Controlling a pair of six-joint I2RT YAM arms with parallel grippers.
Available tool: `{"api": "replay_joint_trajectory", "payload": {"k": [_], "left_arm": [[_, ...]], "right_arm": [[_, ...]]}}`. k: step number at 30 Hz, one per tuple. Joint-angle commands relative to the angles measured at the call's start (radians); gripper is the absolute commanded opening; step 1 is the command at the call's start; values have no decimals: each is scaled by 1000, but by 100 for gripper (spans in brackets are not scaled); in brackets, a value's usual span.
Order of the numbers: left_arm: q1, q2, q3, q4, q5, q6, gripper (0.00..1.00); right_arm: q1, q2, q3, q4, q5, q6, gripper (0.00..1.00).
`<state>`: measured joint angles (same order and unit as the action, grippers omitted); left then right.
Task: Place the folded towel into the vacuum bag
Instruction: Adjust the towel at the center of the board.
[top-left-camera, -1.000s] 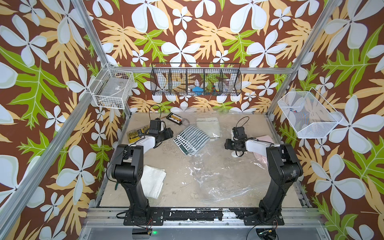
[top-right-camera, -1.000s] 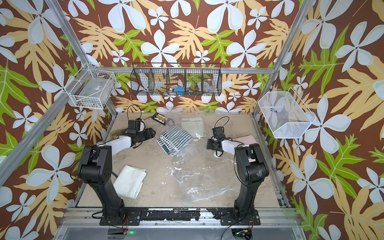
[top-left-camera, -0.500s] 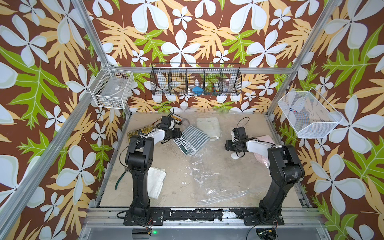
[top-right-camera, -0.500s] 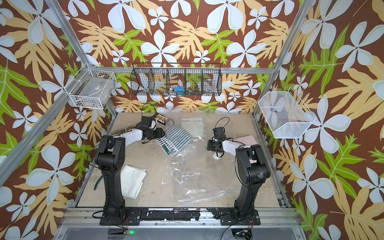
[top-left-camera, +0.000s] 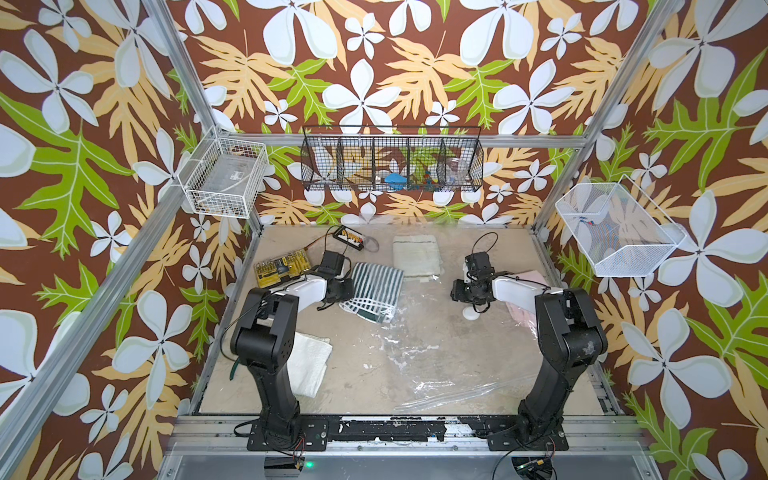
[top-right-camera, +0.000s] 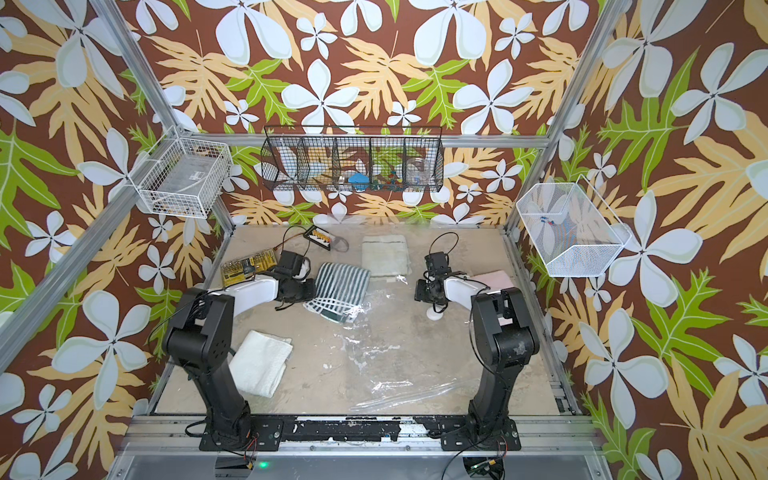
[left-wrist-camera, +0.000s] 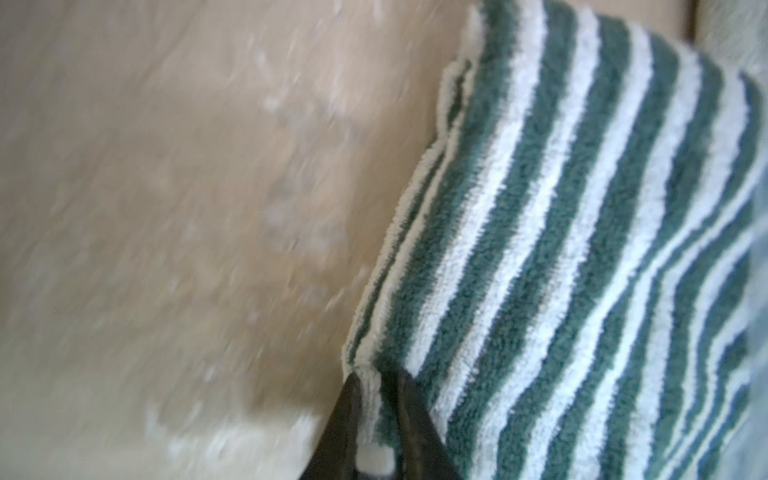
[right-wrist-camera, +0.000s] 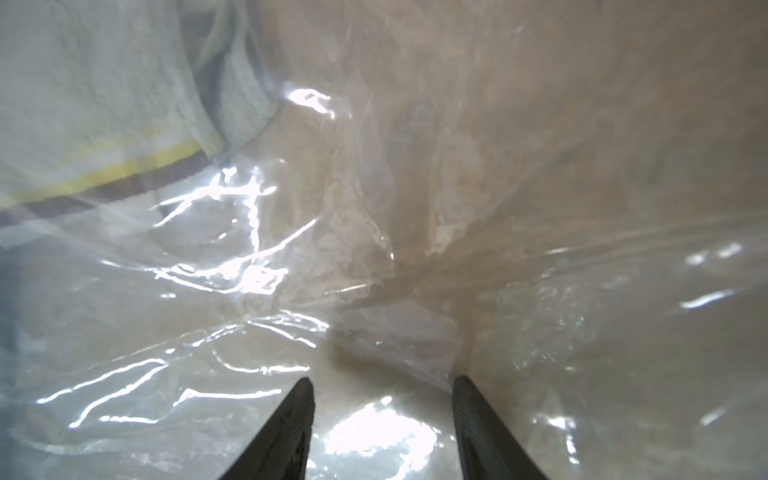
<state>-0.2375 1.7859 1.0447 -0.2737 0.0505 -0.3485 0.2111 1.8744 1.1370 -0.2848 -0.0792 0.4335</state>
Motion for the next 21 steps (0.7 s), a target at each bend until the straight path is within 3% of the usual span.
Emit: {"api": "replay_joint_trajectory", "payload": {"k": [1,5,8,11,16,21], "left_arm": [[3,-114,-127,-111,-78,-78,21],[9,-296,-242,-116,-48,-165,29],[9,-409,-255,-137,-21,-201,34],[23,-498,-224,-182,-38,-189,45],[62,-579,-136,-235,-34,-112,57],[63,-619,-148,-150,45,-112,59]], "right_arm": [[-4,36,43,-83,86,-7,56],[-6,51,101,-104,132,-18,56],[-3,56,144,-139,170,-30,55],[33,23,181,-185,215,-43,57],[250,-78,229,-277,308,-72,63],[512,-91,235,-271,215,-21,63]]}}
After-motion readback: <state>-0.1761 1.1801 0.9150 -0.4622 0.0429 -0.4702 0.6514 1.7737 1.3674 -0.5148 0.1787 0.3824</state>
